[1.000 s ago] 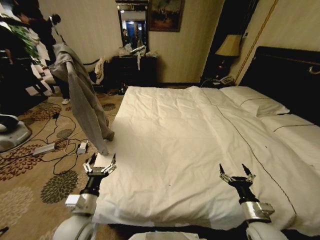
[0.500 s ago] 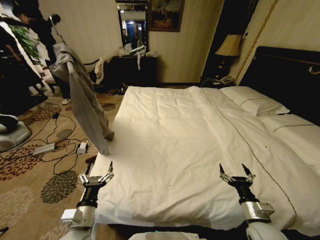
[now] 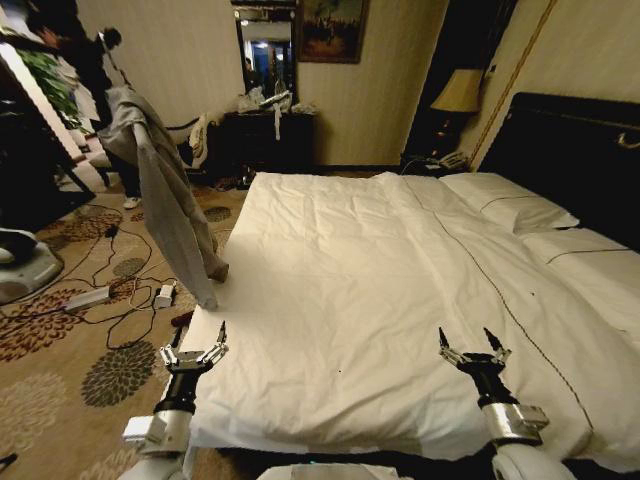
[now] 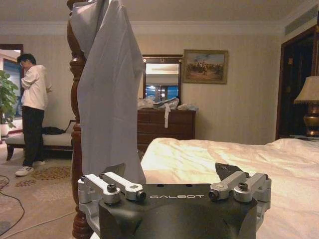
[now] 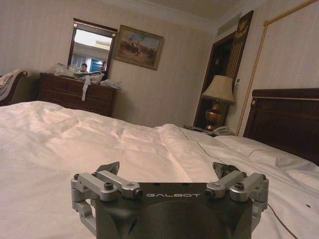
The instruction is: Pick up the clothes from the bed and hang them on the clothes hanger.
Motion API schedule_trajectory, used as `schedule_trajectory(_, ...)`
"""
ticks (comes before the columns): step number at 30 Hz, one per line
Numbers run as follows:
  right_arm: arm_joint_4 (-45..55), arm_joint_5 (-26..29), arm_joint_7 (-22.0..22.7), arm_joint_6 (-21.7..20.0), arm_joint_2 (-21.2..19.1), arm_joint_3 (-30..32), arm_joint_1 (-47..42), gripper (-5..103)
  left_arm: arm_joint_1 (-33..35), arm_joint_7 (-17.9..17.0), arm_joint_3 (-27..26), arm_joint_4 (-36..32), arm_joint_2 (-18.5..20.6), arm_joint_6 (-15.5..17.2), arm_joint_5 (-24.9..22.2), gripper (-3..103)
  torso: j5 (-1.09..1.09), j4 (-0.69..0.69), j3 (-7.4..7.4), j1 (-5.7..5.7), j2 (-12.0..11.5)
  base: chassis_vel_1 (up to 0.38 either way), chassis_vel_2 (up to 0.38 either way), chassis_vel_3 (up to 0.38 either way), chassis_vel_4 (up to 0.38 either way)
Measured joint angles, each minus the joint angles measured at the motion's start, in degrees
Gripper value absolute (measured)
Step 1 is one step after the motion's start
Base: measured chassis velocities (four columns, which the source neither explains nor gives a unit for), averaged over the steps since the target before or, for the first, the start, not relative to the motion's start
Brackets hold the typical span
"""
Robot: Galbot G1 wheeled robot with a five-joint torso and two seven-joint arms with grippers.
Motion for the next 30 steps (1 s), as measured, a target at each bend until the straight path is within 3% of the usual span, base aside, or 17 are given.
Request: schedule_trajectory(30,0.0,0.0,0.0,0.0,0.0,0.0,0.0,100,-0.1,-0.1,0.1,0.0,0.1,0.1,-0.1,100,0.00,0.00,0.00,0.00,0.0,0.000,0.000,0.000,0.000)
